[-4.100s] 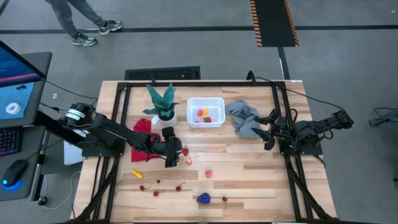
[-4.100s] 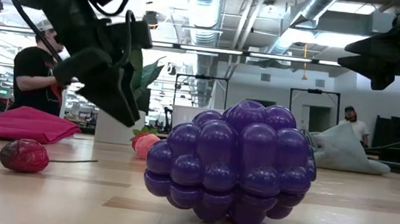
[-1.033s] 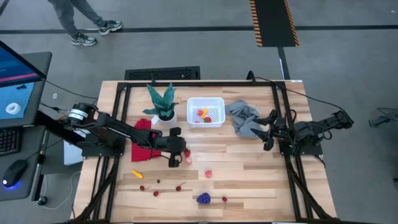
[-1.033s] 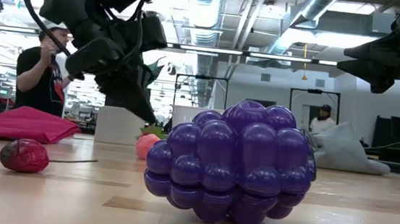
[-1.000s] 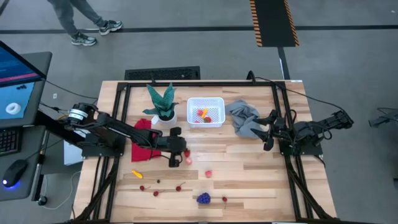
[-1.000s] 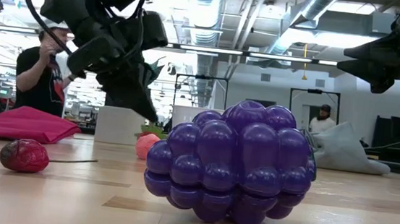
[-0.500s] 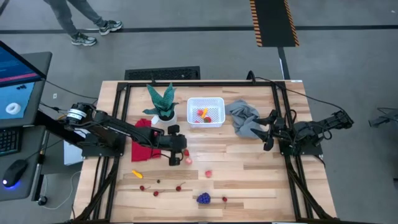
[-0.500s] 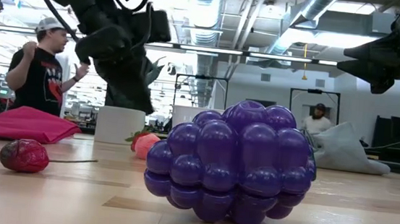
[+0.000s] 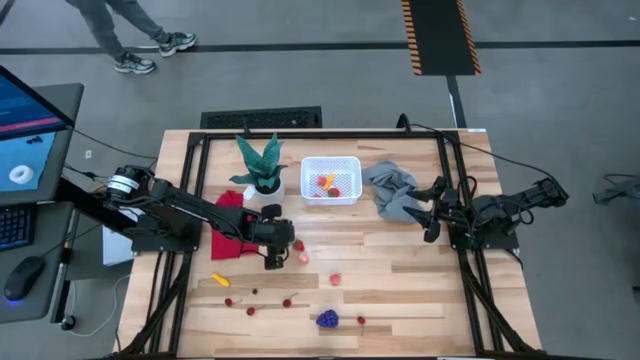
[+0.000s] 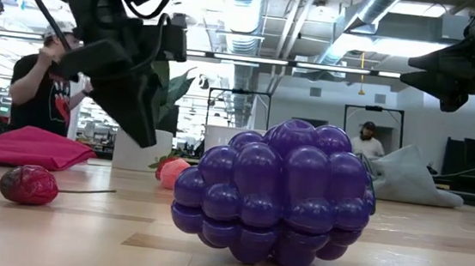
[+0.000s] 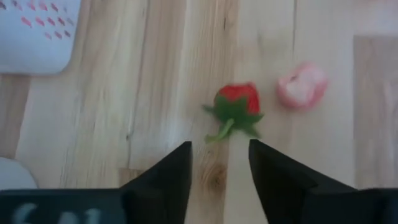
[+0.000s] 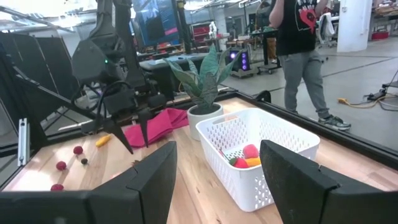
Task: Pick and placing Produce into tupperware
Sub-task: Put the red strawberry into the white bin
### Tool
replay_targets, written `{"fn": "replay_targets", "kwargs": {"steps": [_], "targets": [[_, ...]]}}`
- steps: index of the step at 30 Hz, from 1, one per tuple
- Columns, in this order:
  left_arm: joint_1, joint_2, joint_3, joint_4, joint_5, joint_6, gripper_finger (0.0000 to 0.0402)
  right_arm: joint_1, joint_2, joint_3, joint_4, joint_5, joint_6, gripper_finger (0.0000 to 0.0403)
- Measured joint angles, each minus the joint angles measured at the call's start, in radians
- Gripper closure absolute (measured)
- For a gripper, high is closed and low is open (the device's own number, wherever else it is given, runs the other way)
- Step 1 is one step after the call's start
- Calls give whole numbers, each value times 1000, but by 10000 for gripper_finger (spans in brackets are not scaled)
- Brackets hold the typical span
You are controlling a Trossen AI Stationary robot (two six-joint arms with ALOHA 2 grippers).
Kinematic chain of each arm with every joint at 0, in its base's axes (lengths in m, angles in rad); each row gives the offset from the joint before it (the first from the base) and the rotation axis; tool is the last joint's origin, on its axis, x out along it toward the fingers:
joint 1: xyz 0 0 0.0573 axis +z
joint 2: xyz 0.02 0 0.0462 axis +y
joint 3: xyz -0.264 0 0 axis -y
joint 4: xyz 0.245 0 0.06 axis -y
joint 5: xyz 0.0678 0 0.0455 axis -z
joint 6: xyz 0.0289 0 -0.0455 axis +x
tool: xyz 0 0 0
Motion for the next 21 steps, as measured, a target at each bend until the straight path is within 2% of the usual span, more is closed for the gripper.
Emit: {"fn": "replay_targets", "kwargs": {"steps": [5, 10, 16, 21], "targets": [[0, 6, 0, -29, -8, 80, 231, 0, 0, 0, 0, 0, 0, 149], [-15, 6, 0, -13, -16, 278, 235, 0, 0, 0, 0, 0, 1, 149], [-16, 36, 1, -8, -27, 353, 246, 0, 0, 0, -1, 0, 8, 149], [-17, 58, 1, -11, -85, 428, 253, 0, 0, 0, 0, -3, 9, 149]]}}
